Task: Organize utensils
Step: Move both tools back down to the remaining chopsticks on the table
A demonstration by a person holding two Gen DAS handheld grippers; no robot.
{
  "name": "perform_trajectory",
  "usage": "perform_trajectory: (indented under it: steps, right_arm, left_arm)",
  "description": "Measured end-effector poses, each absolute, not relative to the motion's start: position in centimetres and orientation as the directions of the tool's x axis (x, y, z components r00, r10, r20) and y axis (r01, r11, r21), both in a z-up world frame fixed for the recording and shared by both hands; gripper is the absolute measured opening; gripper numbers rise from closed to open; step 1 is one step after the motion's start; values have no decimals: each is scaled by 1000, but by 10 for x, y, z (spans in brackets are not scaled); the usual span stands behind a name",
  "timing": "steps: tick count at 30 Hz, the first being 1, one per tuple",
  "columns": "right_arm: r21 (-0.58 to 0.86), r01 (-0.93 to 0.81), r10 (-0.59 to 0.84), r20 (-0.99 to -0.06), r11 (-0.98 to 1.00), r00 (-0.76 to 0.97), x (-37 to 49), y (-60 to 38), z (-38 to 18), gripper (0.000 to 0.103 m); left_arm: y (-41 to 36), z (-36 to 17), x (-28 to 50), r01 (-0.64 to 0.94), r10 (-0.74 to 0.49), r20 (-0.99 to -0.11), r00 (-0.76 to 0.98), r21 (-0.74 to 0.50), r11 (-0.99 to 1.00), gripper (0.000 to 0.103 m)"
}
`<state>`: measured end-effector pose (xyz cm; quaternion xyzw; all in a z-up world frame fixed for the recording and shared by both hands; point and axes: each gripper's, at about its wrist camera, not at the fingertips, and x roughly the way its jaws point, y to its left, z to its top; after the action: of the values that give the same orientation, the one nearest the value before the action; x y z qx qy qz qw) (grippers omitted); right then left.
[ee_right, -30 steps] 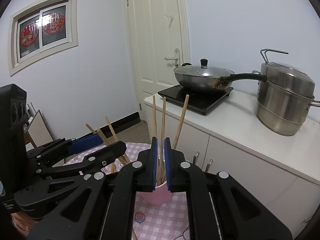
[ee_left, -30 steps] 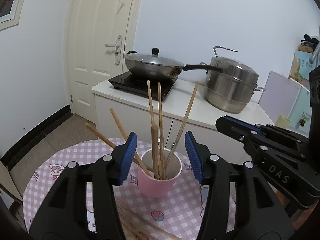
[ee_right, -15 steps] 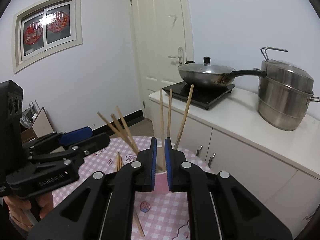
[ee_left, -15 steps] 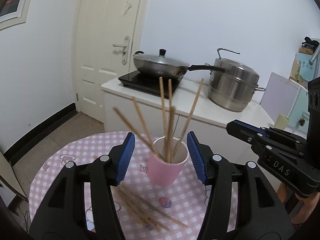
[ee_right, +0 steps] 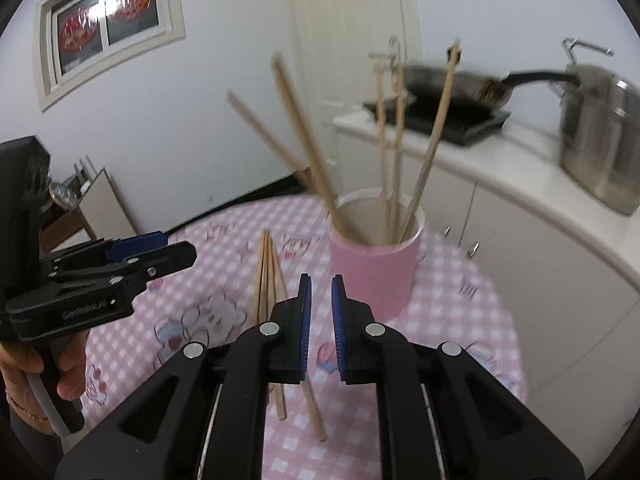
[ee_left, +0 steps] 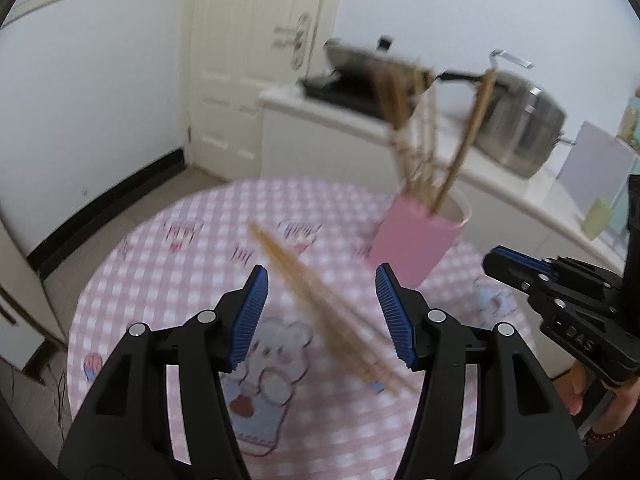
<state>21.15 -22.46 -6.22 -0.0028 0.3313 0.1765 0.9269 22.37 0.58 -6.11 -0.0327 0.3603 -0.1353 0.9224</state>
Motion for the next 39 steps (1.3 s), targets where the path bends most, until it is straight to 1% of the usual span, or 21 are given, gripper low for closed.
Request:
perform_trajectory:
  steps: [5, 9, 14, 16, 17, 18, 28, 33, 39]
  right_arm:
    - [128, -350, 339, -678, 928, 652, 218, -209, -98, 9]
    - [132, -362, 342, -714, 923, 611, 225, -201, -117, 9]
    - [149, -360, 347, -734, 921, 584, 232, -200, -128, 9]
    - [154, -360, 349, -738, 920, 577, 235, -202, -131, 12]
    - [156, -360, 350, -739, 920, 575, 235, -203, -132, 16]
    - [158, -359, 351, -741, 920, 573, 236, -204, -133, 18]
    - [174, -362, 363, -747, 916, 558, 243, -206, -141, 19]
    - [179, -370, 370, -748, 912, 550, 248, -204, -143, 21]
    - [188, -373, 378, -750, 909, 543, 249, -208, -145, 24]
  left_arm:
    - [14, -100, 239, 175, -263, -734, 627, -197, 965, 56]
    - [8, -119, 245, 165, -251, -768, 589, -190, 968, 56]
    - [-2, -140, 254, 157, -234, -809, 540, -177, 972, 56]
    - [-4, -145, 258, 150, -232, -820, 523, -180, 972, 56]
    - [-5, -148, 260, 147, -235, -825, 513, -185, 972, 56]
    - [-6, -149, 261, 142, -229, -829, 510, -181, 973, 56]
    - [-21, -154, 272, 135, -156, -838, 522, -99, 986, 58]
    - [-23, -155, 276, 126, -133, -843, 521, -78, 989, 62]
    - [-19, -155, 273, 127, -132, -842, 523, -75, 989, 62]
